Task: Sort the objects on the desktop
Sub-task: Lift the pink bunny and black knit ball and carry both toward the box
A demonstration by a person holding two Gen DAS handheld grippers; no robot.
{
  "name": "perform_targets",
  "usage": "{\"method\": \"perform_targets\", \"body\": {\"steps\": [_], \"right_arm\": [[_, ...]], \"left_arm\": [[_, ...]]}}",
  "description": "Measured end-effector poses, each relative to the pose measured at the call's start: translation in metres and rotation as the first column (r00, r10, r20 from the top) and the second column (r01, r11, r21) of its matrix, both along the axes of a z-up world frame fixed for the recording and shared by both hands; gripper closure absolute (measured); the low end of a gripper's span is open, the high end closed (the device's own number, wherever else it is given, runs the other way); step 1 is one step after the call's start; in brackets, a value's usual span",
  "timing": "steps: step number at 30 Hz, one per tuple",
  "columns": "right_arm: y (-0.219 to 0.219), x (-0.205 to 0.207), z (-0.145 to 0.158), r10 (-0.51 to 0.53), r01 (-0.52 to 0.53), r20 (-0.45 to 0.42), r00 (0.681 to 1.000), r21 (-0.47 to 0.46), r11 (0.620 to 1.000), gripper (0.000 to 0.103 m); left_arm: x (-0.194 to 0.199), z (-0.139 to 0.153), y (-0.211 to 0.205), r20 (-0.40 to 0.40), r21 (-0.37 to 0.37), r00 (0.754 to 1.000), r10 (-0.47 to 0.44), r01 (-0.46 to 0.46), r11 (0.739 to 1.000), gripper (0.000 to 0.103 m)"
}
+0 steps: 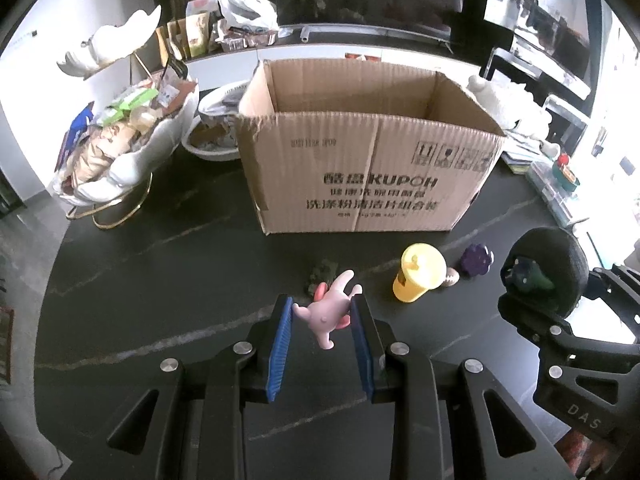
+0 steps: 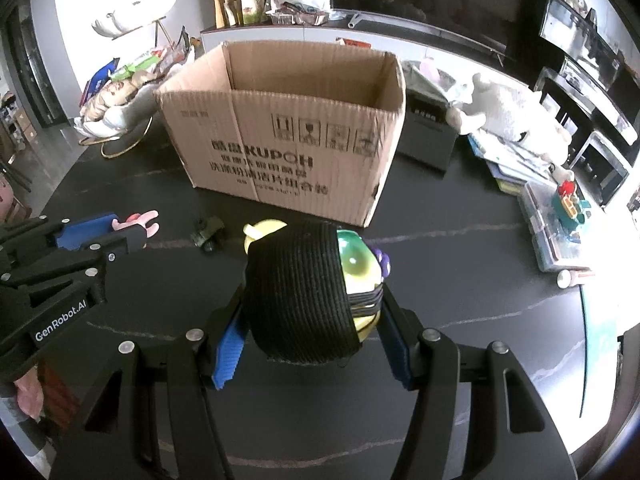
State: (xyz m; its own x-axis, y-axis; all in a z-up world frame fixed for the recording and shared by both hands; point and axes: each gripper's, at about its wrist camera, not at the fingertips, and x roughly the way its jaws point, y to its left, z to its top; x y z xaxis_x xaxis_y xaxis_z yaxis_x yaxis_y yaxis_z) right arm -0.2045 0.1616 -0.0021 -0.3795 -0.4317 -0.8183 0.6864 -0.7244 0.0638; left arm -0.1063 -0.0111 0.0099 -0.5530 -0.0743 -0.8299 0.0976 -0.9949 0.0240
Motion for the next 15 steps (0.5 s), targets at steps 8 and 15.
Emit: {"method": "perform_targets", "body": {"steps": [8,15], "right_arm": [[-0.003,-0.004,0.012,-0.002,0.001,-0.020,1.000,-0.007,1.000,0.046],[-0.007,-0.008,0.017,0.003,-0.003,-0.018,1.000,-0.013,1.000,0.046]], "left_arm": [[-0.007,0.012,0.000,-0.008,-0.012,1.000,-0.007,0.007,1.000,0.076],[-0.011,0.020,-0.001,-0.020,-0.012,1.000,-0.007,0.007,1.000,0.076]]}}
